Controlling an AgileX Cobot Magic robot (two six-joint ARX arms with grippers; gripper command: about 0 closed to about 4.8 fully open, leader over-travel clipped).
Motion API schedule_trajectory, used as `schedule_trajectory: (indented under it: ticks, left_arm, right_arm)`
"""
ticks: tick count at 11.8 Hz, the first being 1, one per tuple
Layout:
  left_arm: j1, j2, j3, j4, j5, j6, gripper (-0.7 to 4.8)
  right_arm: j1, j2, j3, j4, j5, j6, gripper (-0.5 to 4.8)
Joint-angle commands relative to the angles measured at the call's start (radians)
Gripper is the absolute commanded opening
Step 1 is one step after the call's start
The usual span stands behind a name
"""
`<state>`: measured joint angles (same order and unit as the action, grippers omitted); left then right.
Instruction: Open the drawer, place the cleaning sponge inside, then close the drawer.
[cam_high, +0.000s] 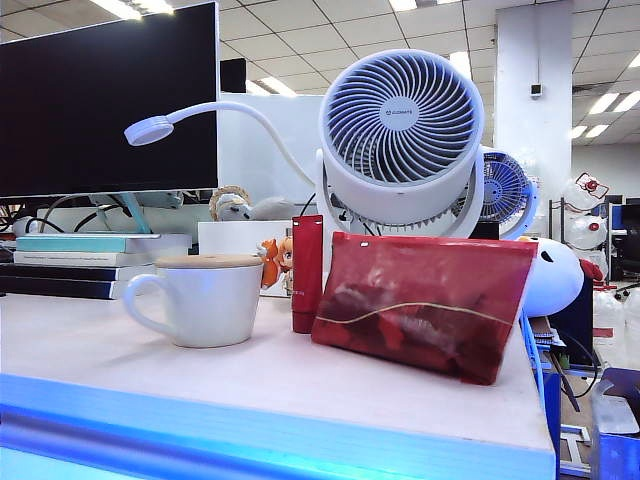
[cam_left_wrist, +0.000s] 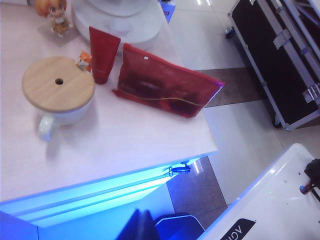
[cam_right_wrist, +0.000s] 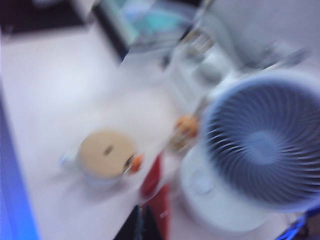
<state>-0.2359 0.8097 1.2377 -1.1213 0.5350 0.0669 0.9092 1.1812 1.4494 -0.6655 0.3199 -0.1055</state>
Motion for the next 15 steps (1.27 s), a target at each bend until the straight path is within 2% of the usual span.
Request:
schedule_trajectory:
  ticks: [1,3,4,5,6,7,8,9,10,12,14,15]
  left_arm:
    - [0.001,-0.031,0.004,0.028,-0.001,0.005,-0.05]
    - [0.001,-0.110,0.004,0.077,-0.104,0.004,-0.05]
    - [0.001,-0.167,0.003,0.084,-0.186,0.004,-0.05]
    - [0.002,-0.332,-0.008,0.080,-0.380,-0.038,-0.05]
    - [0.002,-0.363,-0.023,0.074,-0.404,-0.050,-0.05]
    - [0.002,-0.495,-0.126,0.067,-0.465,-0.068,-0.05]
    - [0.002,-0.554,-0.192,0.082,-0.500,-0.068,-0.05]
    - [0.002,-0.626,-0.392,0.228,-0.515,-0.114,-0.05]
    - [0.002,-0.627,-0.431,0.271,-0.515,-0.131,-0.05]
    - [0.001,-0.627,-0.697,0.576,-0.513,-0.128,-0.05]
    - [0.001,-0.627,-0.778,0.638,-0.507,-0.136,-0.05]
    - [0.001,-0.627,-0.957,0.782,-0.510,-0.148,-0.05]
  right_arm:
    - [-0.056,-0.050,0.000,0.009,-0.037,0.000,-0.01]
    - [-0.119,-0.064,-0.008,0.012,-0.149,0.000,-0.01]
    - [-0.130,-0.064,-0.028,0.034,-0.187,0.000,-0.01]
    - [-0.129,-0.078,-0.206,0.263,-0.320,0.008,-0.01]
    - [-0.129,-0.078,-0.237,0.306,-0.323,0.008,-0.01]
    - [-0.130,-0.078,-0.311,0.379,-0.323,0.008,-0.01]
    - [-0.138,-0.086,-0.335,0.380,-0.340,0.008,-0.01]
    - [-0.167,-0.154,-0.412,0.393,-0.386,0.009,-0.01]
    - [-0.180,-0.172,-0.423,0.393,-0.386,0.012,-0.01]
    - [-0.232,-0.285,-0.531,0.410,-0.387,0.035,-0.01]
    - [-0.232,-0.319,-0.590,0.455,-0.387,0.035,-0.01]
    - [-0.232,-0.379,-0.726,0.514,-0.386,0.063,-0.01]
